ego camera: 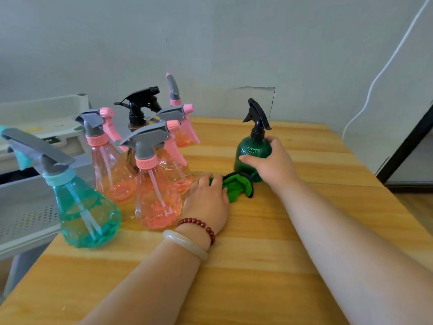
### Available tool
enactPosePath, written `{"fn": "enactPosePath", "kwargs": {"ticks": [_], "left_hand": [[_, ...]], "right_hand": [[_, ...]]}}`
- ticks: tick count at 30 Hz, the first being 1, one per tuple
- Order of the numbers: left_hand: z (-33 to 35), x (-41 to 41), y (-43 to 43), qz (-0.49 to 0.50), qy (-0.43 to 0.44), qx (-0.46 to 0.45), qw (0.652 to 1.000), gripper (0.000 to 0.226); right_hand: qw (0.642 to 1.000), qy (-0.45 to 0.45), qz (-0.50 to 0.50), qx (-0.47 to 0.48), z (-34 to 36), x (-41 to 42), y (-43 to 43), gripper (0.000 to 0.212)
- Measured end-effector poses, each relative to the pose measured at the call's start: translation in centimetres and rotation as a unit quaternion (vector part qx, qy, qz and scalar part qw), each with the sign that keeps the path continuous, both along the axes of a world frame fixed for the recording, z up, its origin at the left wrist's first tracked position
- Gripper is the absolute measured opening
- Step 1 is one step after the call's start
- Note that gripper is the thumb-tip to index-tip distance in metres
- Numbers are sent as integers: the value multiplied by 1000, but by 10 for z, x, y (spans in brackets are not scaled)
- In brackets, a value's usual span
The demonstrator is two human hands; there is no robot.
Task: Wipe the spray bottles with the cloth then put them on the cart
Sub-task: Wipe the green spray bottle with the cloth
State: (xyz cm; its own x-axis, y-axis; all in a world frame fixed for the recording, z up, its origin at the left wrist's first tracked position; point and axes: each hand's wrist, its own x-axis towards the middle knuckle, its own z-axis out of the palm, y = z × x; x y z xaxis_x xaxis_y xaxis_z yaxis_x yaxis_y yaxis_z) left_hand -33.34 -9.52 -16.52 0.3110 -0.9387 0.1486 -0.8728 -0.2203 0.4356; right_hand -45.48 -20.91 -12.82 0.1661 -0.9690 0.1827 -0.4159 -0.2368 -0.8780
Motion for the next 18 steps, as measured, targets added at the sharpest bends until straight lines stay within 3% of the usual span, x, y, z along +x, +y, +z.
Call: {"fn": "enactPosePath", "kwargs": {"ticks": [5,13,18], "left_hand": [[7,1,17,-29,-1,12,1000,31],[6,-4,70,-50,18,-9,999,32],[6,-1,107,-80,24,-17,996,34]], "right_hand": [[999,8,-31,6,-2,-11,32,93],[1000,20,-15,-18,-1,-17,94,76],[999,-19,42,-4,-2,-23,129,60]]}}
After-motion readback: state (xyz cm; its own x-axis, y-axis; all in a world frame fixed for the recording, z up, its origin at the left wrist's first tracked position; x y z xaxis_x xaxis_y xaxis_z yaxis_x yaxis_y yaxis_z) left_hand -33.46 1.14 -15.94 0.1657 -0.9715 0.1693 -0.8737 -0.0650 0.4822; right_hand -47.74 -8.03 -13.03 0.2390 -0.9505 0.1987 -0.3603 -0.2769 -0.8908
